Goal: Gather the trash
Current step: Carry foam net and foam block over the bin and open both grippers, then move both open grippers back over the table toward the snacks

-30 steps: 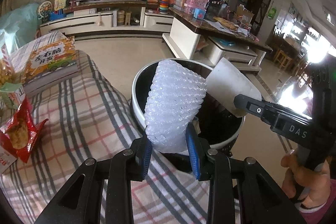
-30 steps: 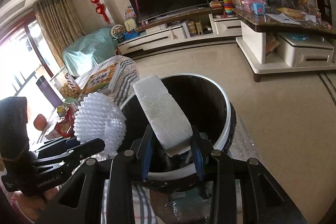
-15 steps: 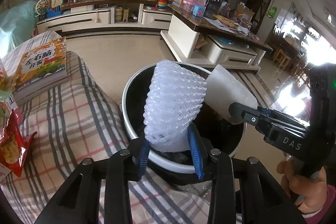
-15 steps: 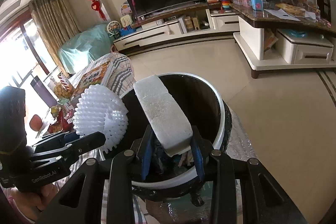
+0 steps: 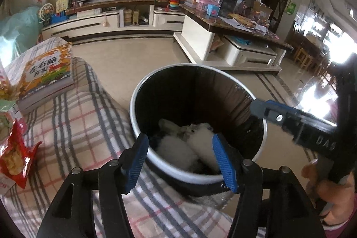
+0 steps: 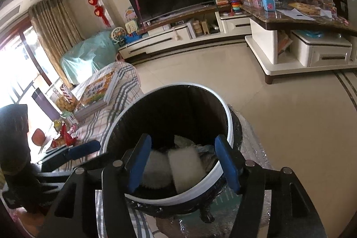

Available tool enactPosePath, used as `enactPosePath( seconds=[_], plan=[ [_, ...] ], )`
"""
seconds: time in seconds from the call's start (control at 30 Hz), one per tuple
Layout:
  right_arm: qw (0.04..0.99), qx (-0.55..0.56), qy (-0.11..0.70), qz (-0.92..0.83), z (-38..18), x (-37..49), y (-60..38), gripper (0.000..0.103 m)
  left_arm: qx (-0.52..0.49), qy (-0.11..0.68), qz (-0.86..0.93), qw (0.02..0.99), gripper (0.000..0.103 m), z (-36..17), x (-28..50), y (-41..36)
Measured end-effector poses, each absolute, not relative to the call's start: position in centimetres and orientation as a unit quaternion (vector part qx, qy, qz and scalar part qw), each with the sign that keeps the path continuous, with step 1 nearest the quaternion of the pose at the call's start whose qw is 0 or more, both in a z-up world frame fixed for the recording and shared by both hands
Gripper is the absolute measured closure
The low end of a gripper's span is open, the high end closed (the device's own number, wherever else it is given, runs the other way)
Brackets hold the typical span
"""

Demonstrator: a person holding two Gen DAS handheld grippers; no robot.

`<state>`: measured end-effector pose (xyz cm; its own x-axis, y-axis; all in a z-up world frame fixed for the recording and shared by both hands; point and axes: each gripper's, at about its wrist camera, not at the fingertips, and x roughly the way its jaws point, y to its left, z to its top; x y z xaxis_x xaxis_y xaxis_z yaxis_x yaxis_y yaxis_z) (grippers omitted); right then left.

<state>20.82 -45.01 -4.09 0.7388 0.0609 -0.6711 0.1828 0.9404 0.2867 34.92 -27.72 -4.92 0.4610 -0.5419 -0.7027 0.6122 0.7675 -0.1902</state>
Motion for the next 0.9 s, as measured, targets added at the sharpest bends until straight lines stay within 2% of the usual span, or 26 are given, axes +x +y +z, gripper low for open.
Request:
enactPosePath(
  seconds=[0.07, 0.13, 0.2, 0.77, 0.9],
  plan=[
    [0.919, 0.174, 0.353, -0.032, -3.8, 20.4, -44.9, 0.039, 0.045, 0.388, -0.333, 0.858, 0.037, -4.9, 34.0, -26.9],
    [0.921, 0.174, 0.346, -0.031, -3.6, 19.8, -44.4, 0.027, 0.043, 0.38, -0.323, 0.866, 0.034, -5.2, 32.9, -25.6],
    [0.924, 0.173, 0.339, -0.027, -3.4, 19.4, -43.9, 0.021, 0.039, 0.381, -0.318, 0.867, 0.034, -5.6, 32.0, -24.5],
    [0.927, 0.166, 0.332, 0.049, -3.8, 17.5, -35.5, 0.012, -0.038, 0.404, -0.238, 0.882, 0.034, -7.0, 26.2, -11.0],
    [0.923, 0.161, 0.342, 0.073, -4.1, 17.7, -33.4, 0.012, -0.058, 0.403, -0.221, 0.886, 0.029, -6.7, 25.0, -8.7]
  ],
)
